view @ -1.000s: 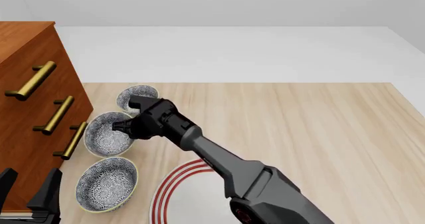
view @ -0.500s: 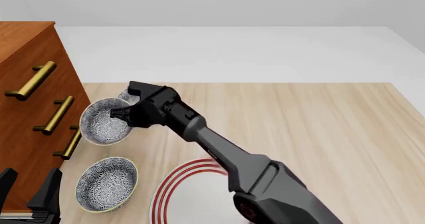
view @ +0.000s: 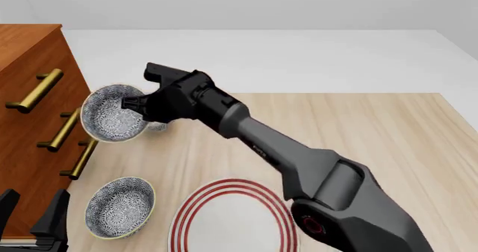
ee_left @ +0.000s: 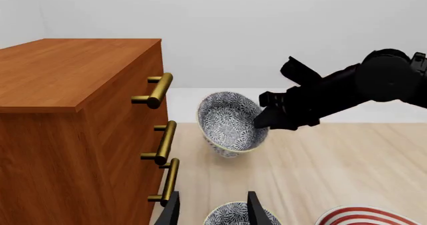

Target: Pick up the bowl and put it in the middle on the plate.

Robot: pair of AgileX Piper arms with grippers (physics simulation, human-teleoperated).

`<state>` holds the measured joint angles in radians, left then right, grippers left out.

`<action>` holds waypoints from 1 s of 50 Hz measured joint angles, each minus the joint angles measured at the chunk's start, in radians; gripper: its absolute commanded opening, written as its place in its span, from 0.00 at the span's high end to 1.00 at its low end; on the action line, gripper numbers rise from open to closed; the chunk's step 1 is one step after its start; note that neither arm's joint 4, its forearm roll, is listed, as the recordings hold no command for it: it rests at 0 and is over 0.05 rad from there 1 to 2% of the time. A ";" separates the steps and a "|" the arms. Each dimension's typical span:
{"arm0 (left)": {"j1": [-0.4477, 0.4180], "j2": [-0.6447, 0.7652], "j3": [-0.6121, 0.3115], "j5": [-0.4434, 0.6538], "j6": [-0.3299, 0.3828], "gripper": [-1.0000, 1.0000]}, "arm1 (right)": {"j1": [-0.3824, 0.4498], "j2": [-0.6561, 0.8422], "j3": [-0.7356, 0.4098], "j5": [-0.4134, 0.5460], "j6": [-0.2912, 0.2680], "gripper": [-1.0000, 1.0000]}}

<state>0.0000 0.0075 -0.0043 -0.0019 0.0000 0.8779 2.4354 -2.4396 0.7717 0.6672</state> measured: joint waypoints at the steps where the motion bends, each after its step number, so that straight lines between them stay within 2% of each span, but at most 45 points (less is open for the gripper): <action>1: 0.000 0.000 0.000 0.000 0.000 0.00 | -0.003 -0.026 0.051 -0.026 0.000 1.00; 7: 0.000 0.000 0.000 0.000 0.000 0.00 | -0.037 -0.143 0.305 -0.158 -0.005 1.00; 19: 0.000 0.000 0.000 0.000 0.000 0.00 | -0.073 -0.346 0.718 -0.375 0.008 1.00; 28: 0.000 0.000 0.000 0.000 0.000 0.00 | -0.110 -0.536 1.022 -0.509 -0.003 1.00; 38: 0.000 0.000 0.000 0.000 0.000 0.00 | -0.139 -0.712 1.255 -0.581 -0.045 1.00; 50: 0.000 0.000 0.000 0.000 0.000 0.00 | -0.159 -0.890 1.419 -0.572 -0.124 1.00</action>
<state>0.0000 0.0075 -0.0043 -0.0019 0.0000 0.7187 1.5457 -1.0208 0.1996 0.5436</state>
